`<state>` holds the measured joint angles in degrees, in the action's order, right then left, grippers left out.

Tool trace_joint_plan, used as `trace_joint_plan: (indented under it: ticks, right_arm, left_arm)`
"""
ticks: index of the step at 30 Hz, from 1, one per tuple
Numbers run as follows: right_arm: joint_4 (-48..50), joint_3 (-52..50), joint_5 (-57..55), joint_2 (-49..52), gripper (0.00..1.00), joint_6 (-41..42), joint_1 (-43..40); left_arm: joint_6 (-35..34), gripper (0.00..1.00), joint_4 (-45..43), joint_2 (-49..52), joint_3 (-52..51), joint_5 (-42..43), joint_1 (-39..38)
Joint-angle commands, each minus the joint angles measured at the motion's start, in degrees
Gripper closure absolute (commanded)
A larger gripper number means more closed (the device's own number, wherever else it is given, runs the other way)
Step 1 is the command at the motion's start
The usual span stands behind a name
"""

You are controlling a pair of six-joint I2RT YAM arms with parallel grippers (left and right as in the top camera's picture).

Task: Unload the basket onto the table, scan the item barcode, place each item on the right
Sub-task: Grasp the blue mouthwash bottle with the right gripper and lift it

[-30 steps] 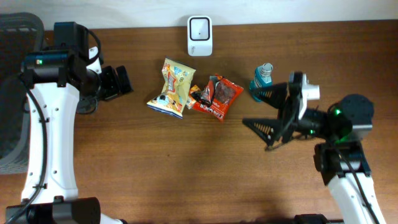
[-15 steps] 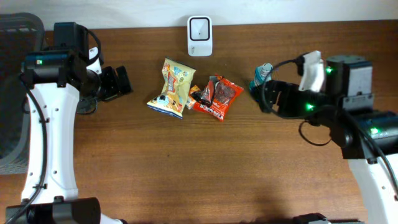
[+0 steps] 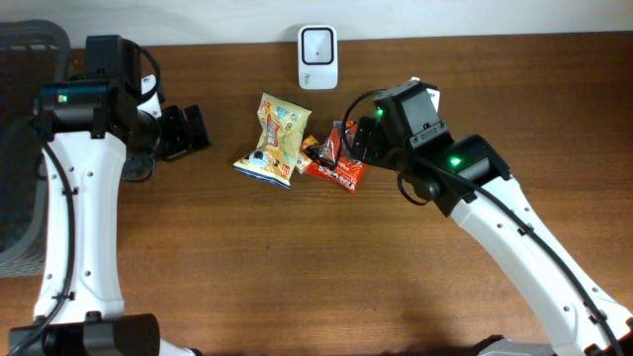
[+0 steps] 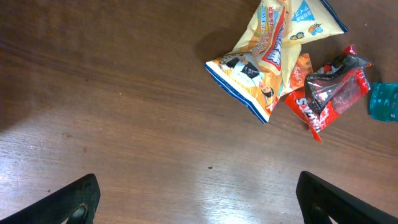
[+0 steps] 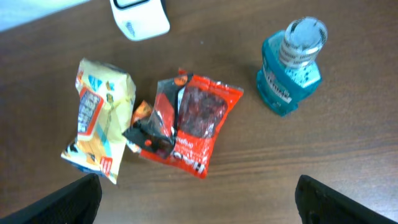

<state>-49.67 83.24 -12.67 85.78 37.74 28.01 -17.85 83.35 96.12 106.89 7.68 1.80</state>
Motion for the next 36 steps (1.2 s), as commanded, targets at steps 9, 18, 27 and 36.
trace_joint_plan:
  ticks: [9,18,27,36]
  right_arm:
    - [1.1,0.7,-2.6,-0.1,0.01,0.7,0.4]
    - [1.5,0.7,-2.4,2.1,0.01,0.7,0.4]
    - [0.5,0.7,0.0,3.7,0.01,0.7,0.5]
    - [1.1,0.7,0.1,3.7,0.01,0.7,0.5]
  left_arm:
    - [-0.6,0.01,-0.1,0.1,0.0,0.4,0.0]
    - [-0.6,0.01,-0.1,0.1,0.0,0.4,0.0]
    - [-0.6,0.01,-0.1,0.1,0.0,0.4,0.0]
    - [-0.6,0.01,-0.1,0.1,0.0,0.4,0.0]
